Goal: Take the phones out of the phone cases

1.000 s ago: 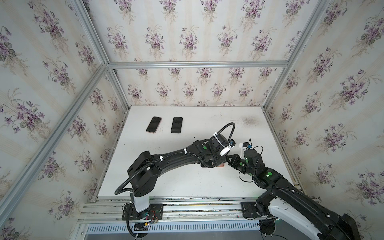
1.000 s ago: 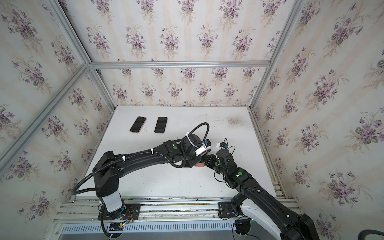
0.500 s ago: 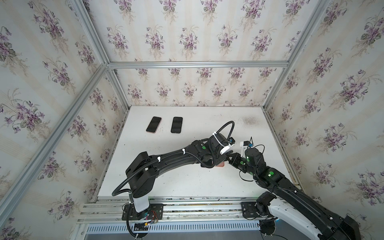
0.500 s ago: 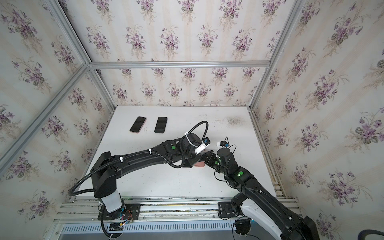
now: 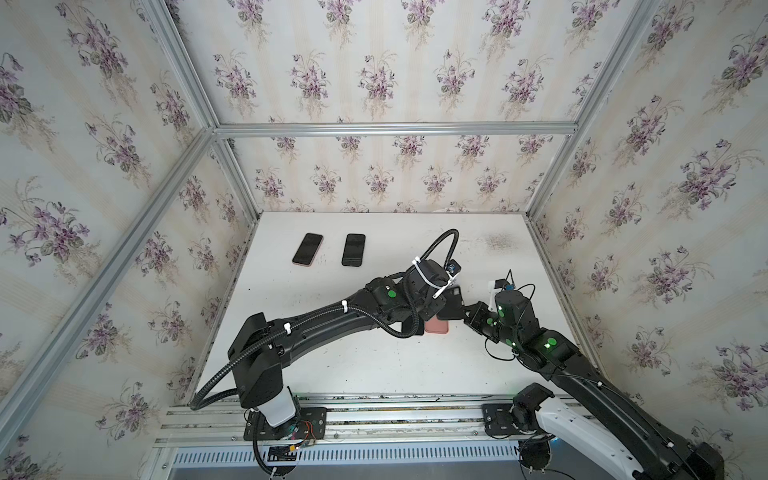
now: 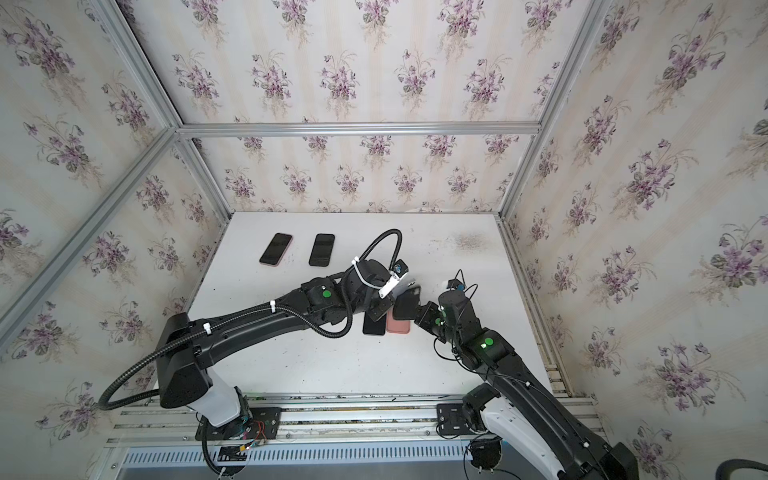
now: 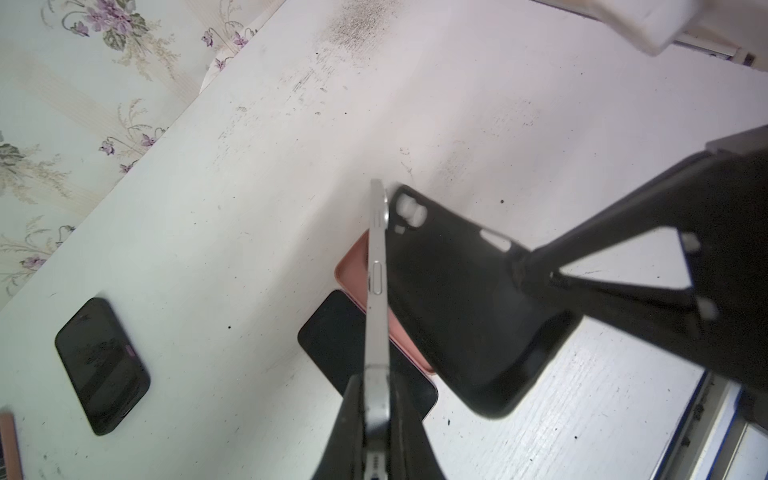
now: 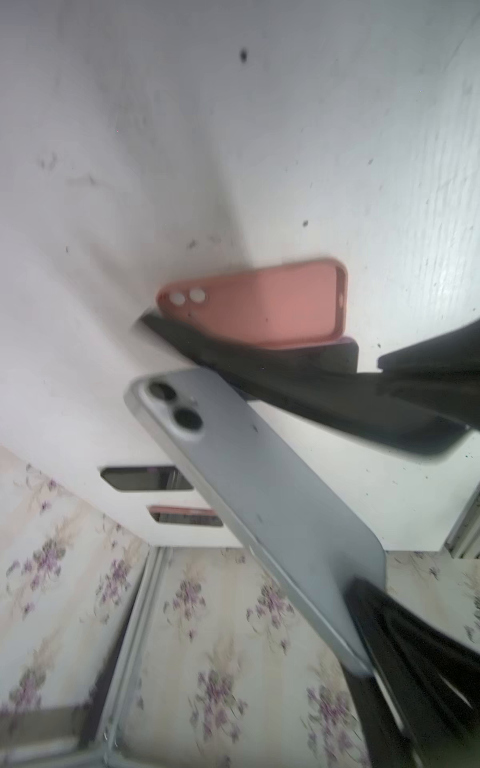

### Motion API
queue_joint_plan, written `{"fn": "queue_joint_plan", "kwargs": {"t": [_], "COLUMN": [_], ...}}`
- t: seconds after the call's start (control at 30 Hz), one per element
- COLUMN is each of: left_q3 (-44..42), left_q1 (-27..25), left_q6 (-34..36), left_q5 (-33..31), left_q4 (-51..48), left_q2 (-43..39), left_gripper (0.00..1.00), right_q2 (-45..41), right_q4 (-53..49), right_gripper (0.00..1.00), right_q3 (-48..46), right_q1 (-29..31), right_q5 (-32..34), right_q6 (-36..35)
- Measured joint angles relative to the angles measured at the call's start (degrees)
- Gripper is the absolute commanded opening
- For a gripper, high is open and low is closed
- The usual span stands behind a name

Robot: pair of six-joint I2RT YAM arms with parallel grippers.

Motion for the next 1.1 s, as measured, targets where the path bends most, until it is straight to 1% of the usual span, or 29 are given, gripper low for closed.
{"fn": "queue_joint_plan", "kwargs": {"t": [0.1, 0.27, 0.33, 0.47, 0.6, 0.7, 0.9, 1.1], "left_q3": [0.00, 0.17, 0.98, 3.37, 6.16, 8.98, 15.32, 21.35], "left_q1": [-0.44, -1.05, -1.79, -3.93, -6.43, -8.68, -12.41, -15.54], "left_q6": [-0.04, -0.02, 0.13, 1.25, 2.45, 3.80, 6.23, 7.91], "left_q5": [-1.14, -3.08, -4.48, -6.67, -10.01, -12.52, -17.90, -24.00], "left_q4": [0.02, -0.70, -0.98, -1.29, -1.77, -2.38, -3.98, -5.79], "left_q2": [-0.81, -0.66, 0.13, 3.26, 7.58, 11.76, 19.93, 28.17], "left_gripper": [0.00, 0.00, 0.00, 0.00, 0.00, 0.00, 0.00, 0.00], "right_q2": [-0.11, -0.31, -0.39, 0.33, 1.79, 3.06, 5.42, 6.19], "right_q4": [-4.94, -9.33, -11.93, -16.63, -19.65, -20.59, -21.11, -21.22], "right_gripper": [0.00, 0.00, 0.00, 0.00, 0.00, 0.00, 0.00, 0.00], "right_q3": [0.70, 2.75, 4.55, 9.62, 11.28, 11.54, 10.86, 8.46], "right_q1": [-1.79, -6.58, -8.92, -15.54, -22.73, -26.16, -29.79, -32.02], "right_q5": [1.22, 1.44, 1.07, 1.60, 0.74, -0.63, -1.88, -2.49], "right_q6": [-0.04, -1.84, -3.76, -9.77, -15.54, -18.71, -24.52, -28.52]}}
